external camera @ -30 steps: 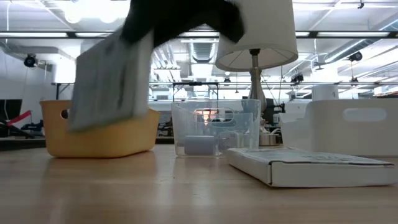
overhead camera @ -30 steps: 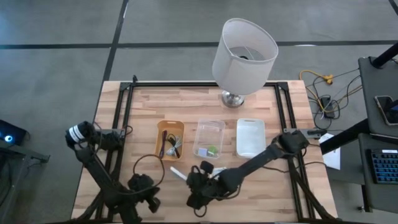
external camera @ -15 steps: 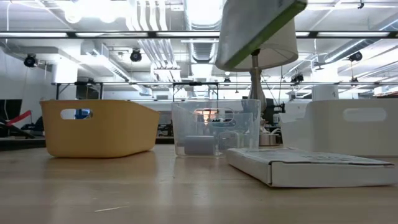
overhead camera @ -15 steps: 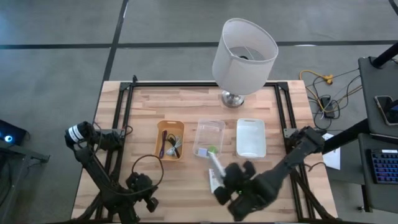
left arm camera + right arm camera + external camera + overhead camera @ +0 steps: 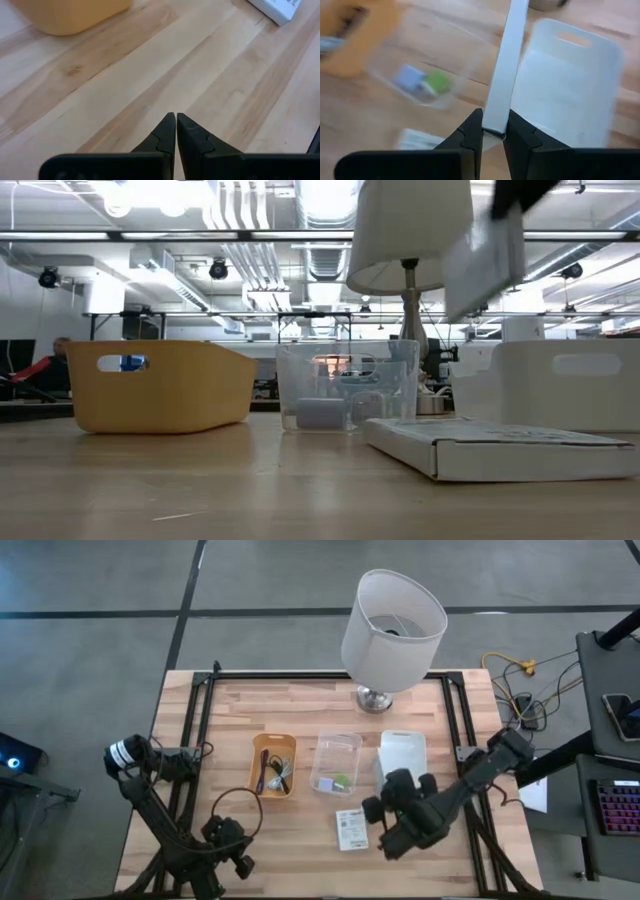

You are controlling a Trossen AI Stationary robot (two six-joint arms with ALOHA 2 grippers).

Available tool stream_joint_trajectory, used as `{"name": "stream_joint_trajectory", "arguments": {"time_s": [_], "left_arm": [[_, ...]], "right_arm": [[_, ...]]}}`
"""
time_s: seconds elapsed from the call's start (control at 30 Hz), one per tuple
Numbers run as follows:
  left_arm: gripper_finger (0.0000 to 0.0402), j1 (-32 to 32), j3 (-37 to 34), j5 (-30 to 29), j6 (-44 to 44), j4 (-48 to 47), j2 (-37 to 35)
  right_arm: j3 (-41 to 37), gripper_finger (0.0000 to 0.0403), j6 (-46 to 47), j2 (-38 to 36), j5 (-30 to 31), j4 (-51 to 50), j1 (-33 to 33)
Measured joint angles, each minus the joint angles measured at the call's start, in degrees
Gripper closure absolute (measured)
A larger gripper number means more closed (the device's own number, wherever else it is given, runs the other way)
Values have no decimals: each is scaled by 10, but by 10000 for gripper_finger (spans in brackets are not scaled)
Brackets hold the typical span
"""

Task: Pick and place items into bin
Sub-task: Put the left white card reader box into the white bin

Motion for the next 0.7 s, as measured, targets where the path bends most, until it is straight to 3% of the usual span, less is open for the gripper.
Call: {"name": "stream_joint_trajectory", "arguments": {"time_s": [0.23, 0.4, 0.53, 0.7], "left_arm": [[402, 1, 0, 2, -1, 2, -7], [402, 1, 0, 2, -16, -1, -10], [402, 4, 0, 2, -17, -1, -10], [402, 7, -1, 2, -17, 0, -10]], "right_arm": [[-160, 356, -1, -71, -114, -4, -53], [-219, 356, -15, -125, -112, 2, -68], [-252, 356, -71, -153, -93, 77, -81], [-293, 356, -73, -156, -100, 107, -100]]}}
